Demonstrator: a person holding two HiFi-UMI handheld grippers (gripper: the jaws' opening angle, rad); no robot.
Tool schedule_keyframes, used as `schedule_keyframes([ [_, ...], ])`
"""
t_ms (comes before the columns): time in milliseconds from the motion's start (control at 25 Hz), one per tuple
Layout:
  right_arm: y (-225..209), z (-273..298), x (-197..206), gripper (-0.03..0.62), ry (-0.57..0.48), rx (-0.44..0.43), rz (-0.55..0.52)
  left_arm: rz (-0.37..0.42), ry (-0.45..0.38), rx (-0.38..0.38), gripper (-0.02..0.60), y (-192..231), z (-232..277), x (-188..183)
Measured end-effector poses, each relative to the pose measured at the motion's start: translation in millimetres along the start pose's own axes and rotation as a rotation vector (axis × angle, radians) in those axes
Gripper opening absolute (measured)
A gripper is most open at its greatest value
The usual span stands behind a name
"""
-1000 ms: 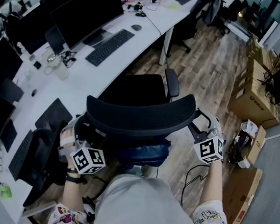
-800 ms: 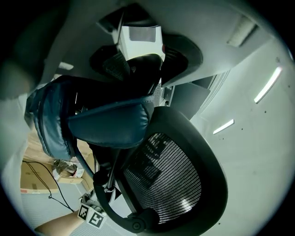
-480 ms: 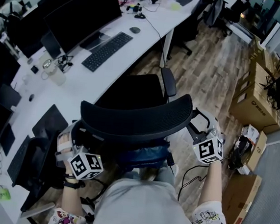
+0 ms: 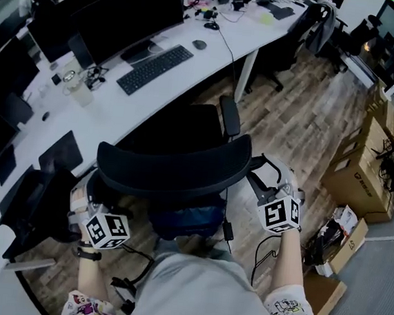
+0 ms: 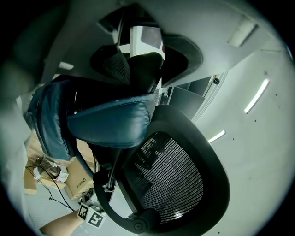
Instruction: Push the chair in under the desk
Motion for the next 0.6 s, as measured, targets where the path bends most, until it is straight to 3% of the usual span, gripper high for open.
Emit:
schedule_keyframes([
  [320,-29.0,1.3,23.6,0.25,-0.077,-0.072,-0.017,-0.06,0.044,-0.083,0.227,-19.9,-3.2,-26.8],
  [600,-40.3,9.2,31.1,0.25,-0.117,-0.096,-0.022,-0.082,0.086,-0.103,0.227,-23.2,0.2,-33.8],
])
Point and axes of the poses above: the fingertips, and each gripper's own axes: z forward along the fingers, y to its left, x out of its underside, the point moved 5 cm from there along -z, backward along the fingers, and after that the axes turned 15 degrees about -y, right-handed, at the moved point
